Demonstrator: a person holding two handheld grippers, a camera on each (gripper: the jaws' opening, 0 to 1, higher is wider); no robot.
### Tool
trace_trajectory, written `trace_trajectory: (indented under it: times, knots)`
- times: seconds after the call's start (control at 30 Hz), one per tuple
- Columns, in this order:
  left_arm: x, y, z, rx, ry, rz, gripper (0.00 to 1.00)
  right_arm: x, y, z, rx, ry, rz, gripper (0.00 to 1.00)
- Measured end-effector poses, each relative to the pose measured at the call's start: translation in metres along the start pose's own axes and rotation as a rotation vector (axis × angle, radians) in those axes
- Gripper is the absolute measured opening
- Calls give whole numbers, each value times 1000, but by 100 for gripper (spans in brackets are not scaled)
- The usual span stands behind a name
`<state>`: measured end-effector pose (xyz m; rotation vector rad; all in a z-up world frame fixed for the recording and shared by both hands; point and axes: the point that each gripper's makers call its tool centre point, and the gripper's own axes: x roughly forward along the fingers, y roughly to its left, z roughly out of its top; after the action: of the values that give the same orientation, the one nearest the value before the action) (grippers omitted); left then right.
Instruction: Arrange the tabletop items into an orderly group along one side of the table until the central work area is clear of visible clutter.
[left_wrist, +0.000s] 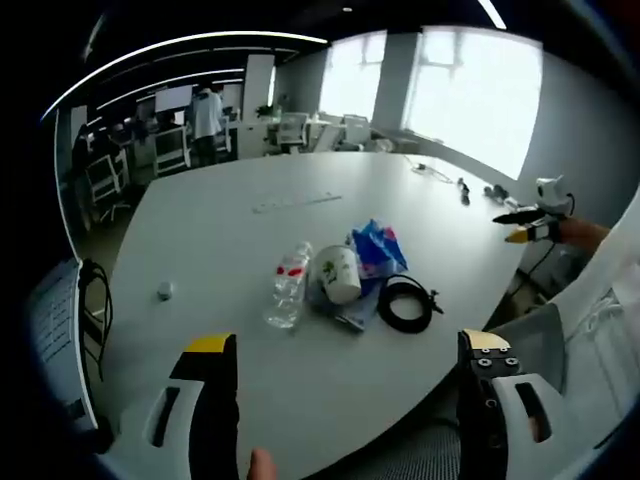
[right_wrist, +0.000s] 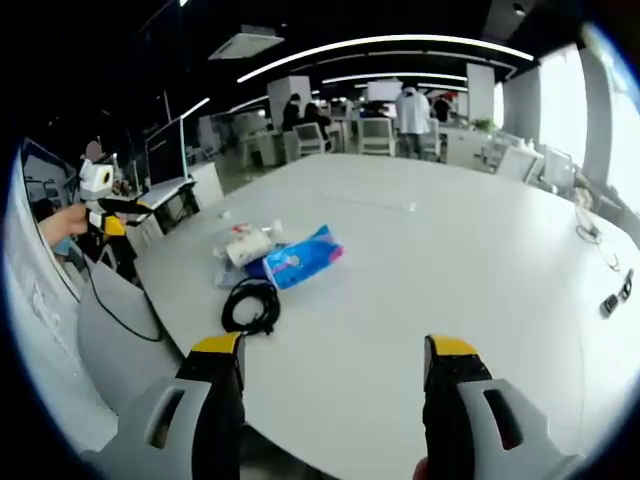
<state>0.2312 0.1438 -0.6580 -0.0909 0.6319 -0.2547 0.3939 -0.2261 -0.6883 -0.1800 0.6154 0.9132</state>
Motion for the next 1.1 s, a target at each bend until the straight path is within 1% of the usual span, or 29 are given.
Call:
trace_trajectory:
  times: [0.13,0.3,0.53,0.67,0.83,1.0,1.1]
  knots:
    - [1,0,-2,-10,-3,-4,88,1,1,-1,1,3,2,71]
    - [2,1,-9,-6,20,-3,88,1,3,-5,1,16,2,71]
    - [1,3,-13,-10,27,-3,89,2,6,-10,6,28,3,72]
    - [0,3,-14,-16,22,-4,89,4,10,-14,10,35,10,73]
    - [0,3,-18,-10,37,-6,89,6,15,-21,14,55,20,74]
    - [1,3,-20,-5,46,-10,89,7,19,-25,6,70,27,74]
    - [2,3,-21,-5,46,-17,89,7,20,-24,11,68,26,74]
